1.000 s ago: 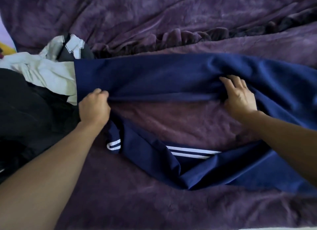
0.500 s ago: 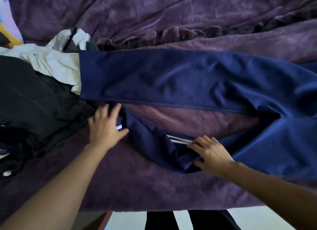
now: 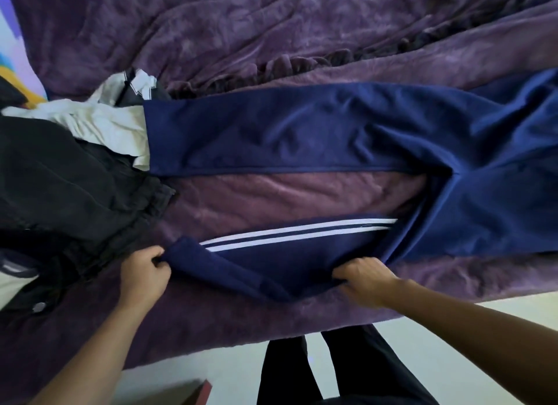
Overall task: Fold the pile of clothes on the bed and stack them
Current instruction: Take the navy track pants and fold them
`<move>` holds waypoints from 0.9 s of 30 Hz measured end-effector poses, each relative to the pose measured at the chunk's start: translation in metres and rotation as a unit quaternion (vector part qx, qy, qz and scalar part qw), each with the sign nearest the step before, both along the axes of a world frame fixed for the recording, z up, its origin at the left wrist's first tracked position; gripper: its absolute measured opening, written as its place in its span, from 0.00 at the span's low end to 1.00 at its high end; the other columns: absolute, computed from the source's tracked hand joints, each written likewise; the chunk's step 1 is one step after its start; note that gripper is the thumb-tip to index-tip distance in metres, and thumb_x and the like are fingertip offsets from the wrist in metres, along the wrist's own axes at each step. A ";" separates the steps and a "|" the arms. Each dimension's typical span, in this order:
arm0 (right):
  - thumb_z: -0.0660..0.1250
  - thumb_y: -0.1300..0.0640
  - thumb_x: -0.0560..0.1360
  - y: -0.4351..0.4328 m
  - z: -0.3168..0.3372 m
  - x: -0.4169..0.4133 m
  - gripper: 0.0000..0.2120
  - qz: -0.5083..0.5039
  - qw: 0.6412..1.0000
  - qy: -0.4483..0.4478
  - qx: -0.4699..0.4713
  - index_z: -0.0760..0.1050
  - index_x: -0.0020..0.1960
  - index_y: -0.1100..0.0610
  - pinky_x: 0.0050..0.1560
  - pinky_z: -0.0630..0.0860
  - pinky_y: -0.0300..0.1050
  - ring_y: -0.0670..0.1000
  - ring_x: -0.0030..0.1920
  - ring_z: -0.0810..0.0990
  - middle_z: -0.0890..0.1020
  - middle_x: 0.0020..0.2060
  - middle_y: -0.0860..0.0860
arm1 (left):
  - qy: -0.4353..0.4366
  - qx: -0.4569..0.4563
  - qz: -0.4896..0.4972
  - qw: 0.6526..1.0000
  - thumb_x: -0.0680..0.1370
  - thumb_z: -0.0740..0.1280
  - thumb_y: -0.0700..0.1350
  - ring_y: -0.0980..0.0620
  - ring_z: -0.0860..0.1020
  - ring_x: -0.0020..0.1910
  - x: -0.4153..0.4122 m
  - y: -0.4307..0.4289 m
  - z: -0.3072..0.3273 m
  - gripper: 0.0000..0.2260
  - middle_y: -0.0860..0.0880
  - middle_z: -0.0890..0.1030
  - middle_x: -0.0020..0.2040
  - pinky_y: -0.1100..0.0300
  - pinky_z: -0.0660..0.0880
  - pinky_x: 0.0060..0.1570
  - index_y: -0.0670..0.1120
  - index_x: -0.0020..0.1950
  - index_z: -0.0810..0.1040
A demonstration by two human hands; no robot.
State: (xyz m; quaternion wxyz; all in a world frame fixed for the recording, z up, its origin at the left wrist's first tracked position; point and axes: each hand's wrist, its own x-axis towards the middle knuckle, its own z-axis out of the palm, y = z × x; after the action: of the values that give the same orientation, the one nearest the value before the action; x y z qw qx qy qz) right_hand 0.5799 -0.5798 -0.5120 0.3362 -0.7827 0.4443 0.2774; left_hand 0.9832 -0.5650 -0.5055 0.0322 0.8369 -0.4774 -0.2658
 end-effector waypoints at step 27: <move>0.70 0.60 0.70 -0.003 -0.003 -0.123 0.22 -0.295 0.924 0.041 -0.239 0.75 0.64 0.57 0.53 0.72 0.56 0.62 0.60 0.73 0.76 0.60 0.56 | 0.027 -0.053 -0.219 0.974 0.71 0.67 0.40 0.40 0.75 0.51 -0.188 -0.030 0.013 0.12 0.44 0.78 0.50 0.48 0.72 0.47 0.46 0.55 0.77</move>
State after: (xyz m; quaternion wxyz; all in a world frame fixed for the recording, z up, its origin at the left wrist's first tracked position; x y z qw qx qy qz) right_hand 0.4571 -0.5830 -0.5149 0.1877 -0.6613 0.7214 0.0835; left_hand 0.7953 -0.5949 -0.4920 0.0302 0.7014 -0.6619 -0.2627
